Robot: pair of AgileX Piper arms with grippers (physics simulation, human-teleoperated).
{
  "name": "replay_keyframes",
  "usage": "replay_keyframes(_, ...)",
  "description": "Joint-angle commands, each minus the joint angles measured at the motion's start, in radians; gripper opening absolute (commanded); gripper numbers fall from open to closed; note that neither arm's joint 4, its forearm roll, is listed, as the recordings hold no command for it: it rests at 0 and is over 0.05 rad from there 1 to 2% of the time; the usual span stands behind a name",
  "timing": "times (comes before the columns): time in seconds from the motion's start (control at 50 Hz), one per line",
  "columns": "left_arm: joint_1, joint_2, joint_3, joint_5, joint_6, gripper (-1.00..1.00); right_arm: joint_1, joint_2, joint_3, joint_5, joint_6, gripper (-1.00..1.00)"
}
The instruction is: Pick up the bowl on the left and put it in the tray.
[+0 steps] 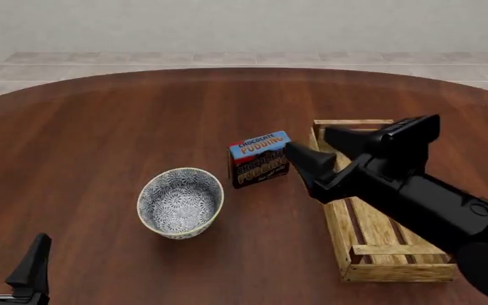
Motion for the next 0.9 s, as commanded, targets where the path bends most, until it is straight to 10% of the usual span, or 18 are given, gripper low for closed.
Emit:
replay_keyframes(0.02,0.000,0.000,0.000,0.000,0.000,1.00,0.037,0.064,0.006,-0.067,0.036,1.00)
replay_keyframes(0.9,0.000,0.000,0.000,0.000,0.000,1.00,0.104,0.466,-0.163,-0.186,0.108,1.00)
